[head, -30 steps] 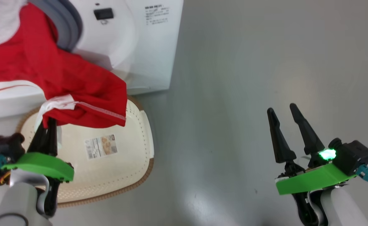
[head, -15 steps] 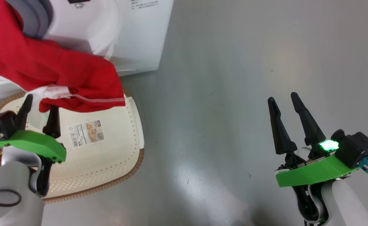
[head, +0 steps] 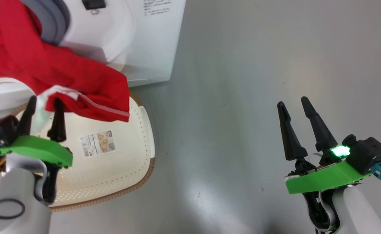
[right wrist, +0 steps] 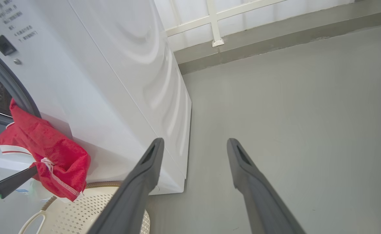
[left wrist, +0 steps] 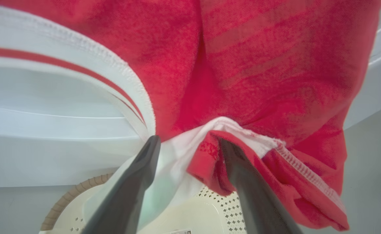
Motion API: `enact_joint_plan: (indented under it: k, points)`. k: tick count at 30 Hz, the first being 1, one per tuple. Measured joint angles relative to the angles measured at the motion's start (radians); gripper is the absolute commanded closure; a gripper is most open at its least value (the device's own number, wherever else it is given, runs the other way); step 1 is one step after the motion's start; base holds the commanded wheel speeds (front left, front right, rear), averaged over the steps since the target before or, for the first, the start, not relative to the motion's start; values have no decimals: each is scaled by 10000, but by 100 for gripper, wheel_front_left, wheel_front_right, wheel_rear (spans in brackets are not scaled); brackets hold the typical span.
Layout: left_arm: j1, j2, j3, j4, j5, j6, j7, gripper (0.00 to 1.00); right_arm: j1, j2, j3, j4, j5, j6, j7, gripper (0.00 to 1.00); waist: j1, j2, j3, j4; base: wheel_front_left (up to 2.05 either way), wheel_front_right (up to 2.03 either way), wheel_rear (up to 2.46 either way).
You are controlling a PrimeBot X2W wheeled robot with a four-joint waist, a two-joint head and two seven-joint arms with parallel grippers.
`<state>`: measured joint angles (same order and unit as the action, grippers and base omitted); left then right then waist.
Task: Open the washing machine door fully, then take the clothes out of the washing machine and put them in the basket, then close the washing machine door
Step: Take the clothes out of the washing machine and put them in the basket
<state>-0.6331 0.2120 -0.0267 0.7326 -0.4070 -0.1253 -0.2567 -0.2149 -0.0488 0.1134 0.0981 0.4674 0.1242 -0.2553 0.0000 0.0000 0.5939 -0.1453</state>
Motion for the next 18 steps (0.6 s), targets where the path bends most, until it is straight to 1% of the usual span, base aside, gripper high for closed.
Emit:
enact_joint_plan:
  k: [4,9,18]
  points:
    - [503,-161,111,-408,-25,0,0,0,26,0,-38,59,-33,0,0,0,0,0,-236,90,0,0,0]
    - [876,-211,255,-982,-38,0,0,0,65,-2,-77,127,-173,0,0,0,0,0,-513,251,0,0,0]
    - [1938,-380,838,-2824,117,0,-2,0,301,-2,-201,198,-470,0,0,0,0,0,-958,581,0,0,0]
